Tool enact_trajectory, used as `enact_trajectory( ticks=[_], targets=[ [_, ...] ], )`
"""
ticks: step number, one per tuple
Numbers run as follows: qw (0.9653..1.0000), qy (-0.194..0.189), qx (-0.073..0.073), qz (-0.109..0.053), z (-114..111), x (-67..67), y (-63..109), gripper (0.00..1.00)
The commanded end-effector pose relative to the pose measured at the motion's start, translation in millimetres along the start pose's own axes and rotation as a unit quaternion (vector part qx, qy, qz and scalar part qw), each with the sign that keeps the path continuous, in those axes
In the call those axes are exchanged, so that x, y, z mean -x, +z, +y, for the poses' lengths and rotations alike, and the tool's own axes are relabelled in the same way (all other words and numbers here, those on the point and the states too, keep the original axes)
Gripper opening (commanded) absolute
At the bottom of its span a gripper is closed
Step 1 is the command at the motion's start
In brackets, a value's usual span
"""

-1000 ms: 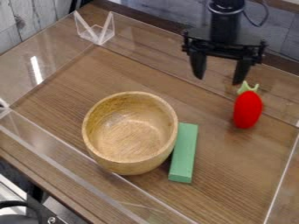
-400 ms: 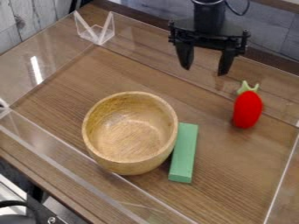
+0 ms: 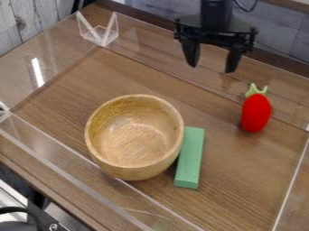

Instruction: Move the red fruit to the right

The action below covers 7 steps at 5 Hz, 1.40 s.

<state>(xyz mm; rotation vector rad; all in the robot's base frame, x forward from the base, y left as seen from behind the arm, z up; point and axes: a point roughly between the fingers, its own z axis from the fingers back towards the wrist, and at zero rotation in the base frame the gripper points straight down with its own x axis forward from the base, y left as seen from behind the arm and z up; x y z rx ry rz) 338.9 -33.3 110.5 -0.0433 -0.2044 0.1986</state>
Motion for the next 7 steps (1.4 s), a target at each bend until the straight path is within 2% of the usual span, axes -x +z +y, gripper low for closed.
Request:
enact_trajectory(
  ticks=[1, 3, 4, 5, 6, 7],
  targets=[
    [0.9992, 0.006, 0.005, -0.039, -12.7, -13.3, 13.8, 1.00],
    [0.9985, -0.022, 0.007, -0.049, 8.4, -21.0, 19.4, 1.00],
    [0.9985, -0.015, 0.003, -0.052, -3.8, -23.3, 22.3, 0.00],
    [0.9985, -0.012, 0.000, -0.054, -17.0, -24.3, 19.0, 1.00],
    [0.9984, 0.001, -0.005, -0.056, -0.6, -25.5, 27.9, 1.00],
    [0.9976, 0.015, -0.013, -0.066, 40.6, -30.7, 33.3, 1.00]
  ],
)
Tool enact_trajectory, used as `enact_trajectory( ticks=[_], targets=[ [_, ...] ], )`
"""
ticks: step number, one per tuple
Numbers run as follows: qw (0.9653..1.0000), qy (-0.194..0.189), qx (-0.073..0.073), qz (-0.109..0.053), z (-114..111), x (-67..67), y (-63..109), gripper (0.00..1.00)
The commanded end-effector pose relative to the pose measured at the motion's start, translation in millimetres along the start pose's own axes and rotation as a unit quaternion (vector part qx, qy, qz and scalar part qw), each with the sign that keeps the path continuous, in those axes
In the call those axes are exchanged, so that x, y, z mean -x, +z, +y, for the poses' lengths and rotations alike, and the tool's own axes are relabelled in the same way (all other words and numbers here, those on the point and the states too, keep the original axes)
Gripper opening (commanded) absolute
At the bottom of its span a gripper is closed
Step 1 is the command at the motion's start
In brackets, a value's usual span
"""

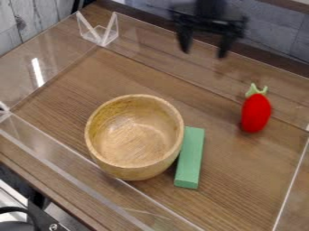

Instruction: Move the red fruit to the right

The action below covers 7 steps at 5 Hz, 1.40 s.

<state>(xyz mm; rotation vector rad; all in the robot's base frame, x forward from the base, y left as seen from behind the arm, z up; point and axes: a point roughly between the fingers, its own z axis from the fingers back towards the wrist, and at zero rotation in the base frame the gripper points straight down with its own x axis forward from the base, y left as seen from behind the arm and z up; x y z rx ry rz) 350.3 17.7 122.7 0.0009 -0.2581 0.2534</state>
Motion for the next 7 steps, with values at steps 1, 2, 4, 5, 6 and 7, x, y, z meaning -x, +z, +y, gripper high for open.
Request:
enact_trajectory(
  ticks=[1, 2, 4, 5, 6, 7],
  targets=[
    [0.9989, 0.006, 0.002, -0.046, 41.6, -16.4, 20.9, 1.00],
    [0.9988, 0.018, -0.002, -0.045, 71.4, -30.2, 17.2, 1.00],
    [0.9993, 0.007, -0.010, -0.036, 74.9, -40.0, -0.7, 1.00],
    [0.9995, -0.002, -0.012, -0.030, 73.7, -40.6, -3.6, 1.00],
    [0.9995, 0.006, -0.016, -0.027, 83.1, -35.9, -15.8, 1.00],
    [0.9994, 0.014, -0.019, -0.025, 92.9, -31.0, -25.5, 1.00]
  ],
)
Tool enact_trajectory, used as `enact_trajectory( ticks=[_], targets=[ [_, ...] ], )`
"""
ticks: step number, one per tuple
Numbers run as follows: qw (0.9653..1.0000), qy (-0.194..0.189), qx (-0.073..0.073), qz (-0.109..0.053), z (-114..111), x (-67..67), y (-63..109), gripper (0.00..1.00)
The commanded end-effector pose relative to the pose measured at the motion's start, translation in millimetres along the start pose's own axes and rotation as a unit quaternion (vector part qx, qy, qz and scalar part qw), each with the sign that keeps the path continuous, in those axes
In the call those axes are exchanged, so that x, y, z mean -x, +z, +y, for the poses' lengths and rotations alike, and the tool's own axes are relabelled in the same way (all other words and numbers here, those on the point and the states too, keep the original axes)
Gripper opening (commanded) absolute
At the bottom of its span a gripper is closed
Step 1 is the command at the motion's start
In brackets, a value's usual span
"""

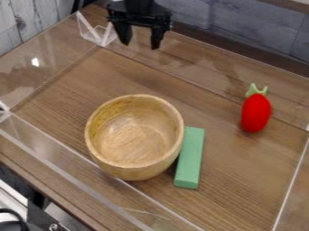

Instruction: Move the red fruit to the right

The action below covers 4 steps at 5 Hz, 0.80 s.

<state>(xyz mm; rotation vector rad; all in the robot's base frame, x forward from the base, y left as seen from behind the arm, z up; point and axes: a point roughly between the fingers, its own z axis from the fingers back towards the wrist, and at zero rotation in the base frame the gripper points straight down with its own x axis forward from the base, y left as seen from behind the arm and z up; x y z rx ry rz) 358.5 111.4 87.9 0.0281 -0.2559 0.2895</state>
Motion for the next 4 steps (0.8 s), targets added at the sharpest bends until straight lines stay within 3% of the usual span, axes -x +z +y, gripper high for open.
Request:
enact_trajectory(
  ticks=[1, 2, 4],
  targets=[
    [0.9995, -0.018, 0.005, -0.027, -9.3, -9.4, 11.9, 1.00],
    [0.9986, -0.041, 0.014, -0.031, -24.4, -9.2, 10.6, 1.00],
    [0.9988, 0.024, 0.004, -0.042, -34.7, 4.1, 0.2, 1.00]
  ],
)
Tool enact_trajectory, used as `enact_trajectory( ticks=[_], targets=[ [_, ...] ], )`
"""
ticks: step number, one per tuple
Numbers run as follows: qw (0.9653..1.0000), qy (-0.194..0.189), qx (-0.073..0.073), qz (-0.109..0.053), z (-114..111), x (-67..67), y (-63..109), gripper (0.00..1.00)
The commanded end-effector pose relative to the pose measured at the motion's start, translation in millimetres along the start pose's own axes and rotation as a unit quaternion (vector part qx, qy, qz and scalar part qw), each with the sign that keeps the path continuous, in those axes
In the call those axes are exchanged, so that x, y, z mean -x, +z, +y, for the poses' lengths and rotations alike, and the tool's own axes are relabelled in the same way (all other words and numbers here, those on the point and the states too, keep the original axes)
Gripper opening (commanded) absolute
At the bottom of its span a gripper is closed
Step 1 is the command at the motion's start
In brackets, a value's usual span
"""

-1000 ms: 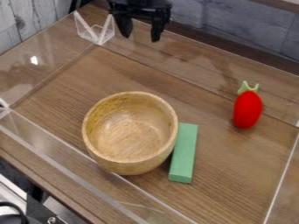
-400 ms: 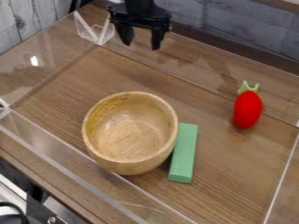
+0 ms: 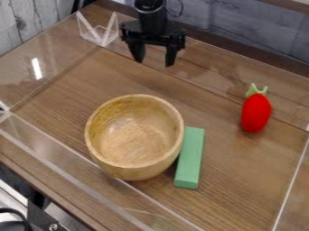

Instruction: Move the red fruit to the right

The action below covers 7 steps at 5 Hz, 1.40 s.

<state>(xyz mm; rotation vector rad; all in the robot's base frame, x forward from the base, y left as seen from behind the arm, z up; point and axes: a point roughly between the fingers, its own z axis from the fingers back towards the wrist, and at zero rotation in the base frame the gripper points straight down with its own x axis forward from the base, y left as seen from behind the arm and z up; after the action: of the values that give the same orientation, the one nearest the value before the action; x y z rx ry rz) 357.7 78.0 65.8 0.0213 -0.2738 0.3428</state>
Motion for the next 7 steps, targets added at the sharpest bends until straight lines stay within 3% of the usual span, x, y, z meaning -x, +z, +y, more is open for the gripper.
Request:
enact_trajectory(
  ticks=[1, 3, 4, 6, 7],
  targets=[
    [0.9993, 0.011, 0.006, -0.034, 4.2, -20.3, 32.1, 1.00],
    [0.9980, 0.047, 0.001, -0.042, 26.1, -40.2, 47.9, 1.00],
    [0.9965, 0.071, -0.008, -0.045, 33.4, -41.6, 46.5, 1.00],
    [0.9965, 0.068, -0.008, -0.047, 18.7, -22.8, 31.4, 1.00],
    [0.9964, 0.067, -0.005, -0.052, 19.4, -28.4, 48.9, 1.00]
  ],
)
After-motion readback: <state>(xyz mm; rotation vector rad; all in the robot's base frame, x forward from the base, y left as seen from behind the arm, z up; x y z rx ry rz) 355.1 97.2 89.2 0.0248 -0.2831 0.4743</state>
